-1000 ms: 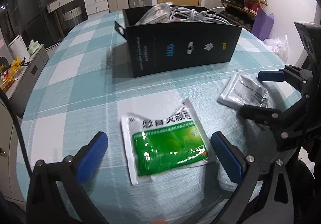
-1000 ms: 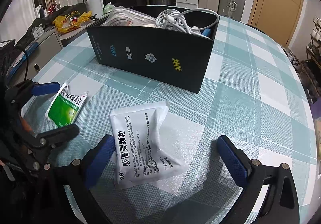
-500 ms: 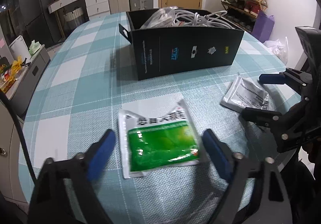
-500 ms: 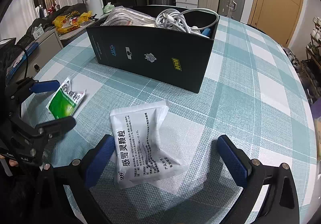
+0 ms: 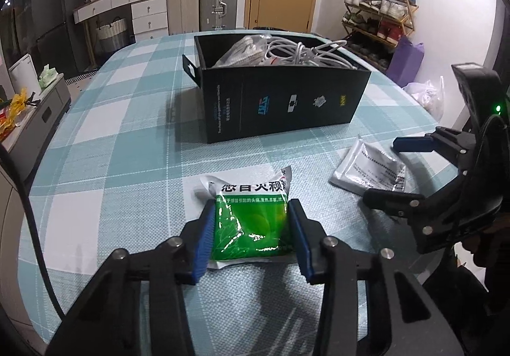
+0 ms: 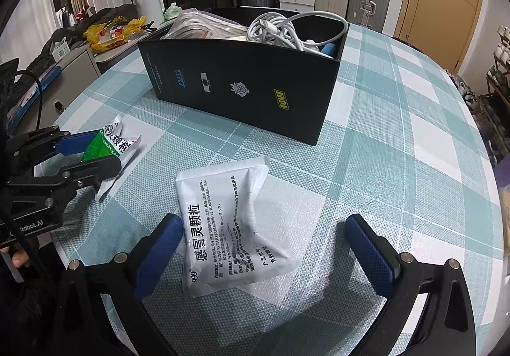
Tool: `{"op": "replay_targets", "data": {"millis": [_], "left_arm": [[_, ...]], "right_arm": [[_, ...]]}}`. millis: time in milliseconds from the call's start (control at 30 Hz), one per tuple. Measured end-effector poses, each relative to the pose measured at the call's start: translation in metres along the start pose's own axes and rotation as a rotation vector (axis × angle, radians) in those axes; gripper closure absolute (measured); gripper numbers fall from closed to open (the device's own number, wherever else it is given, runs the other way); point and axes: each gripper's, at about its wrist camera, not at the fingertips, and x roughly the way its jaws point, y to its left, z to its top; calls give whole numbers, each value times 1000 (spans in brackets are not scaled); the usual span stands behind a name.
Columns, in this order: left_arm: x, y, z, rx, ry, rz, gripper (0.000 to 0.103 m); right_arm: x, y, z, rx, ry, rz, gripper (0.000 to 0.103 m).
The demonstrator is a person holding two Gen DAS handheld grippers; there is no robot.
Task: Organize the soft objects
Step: 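Grasp the green packet with the left tool while the right tool grasps the white packet, then carry both packets over the black box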
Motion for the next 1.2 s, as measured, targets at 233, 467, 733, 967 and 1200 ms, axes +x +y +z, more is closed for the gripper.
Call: {"op": "replay_targets", "data": {"millis": [233, 467, 733, 967, 1200], "left_arm": [[-3, 4, 2, -22, -16, -5, 60], [-6, 6, 3, -32, -33, -13, 60], [-8, 2, 3, -23, -45, -24, 60], [-12, 0, 5, -24, -59, -30, 60], [-19, -1, 10, -24, -87, -32, 60]], "right_arm": [[-3, 4, -1, -29, -21, 23, 14], [-10, 17, -1, -68, -43, 52, 46], [-12, 19, -2, -87, -63, 63, 66], [-12, 19, -2, -91, -75, 68, 68], [-18, 21, -1, -96, -103, 83, 68]]}}
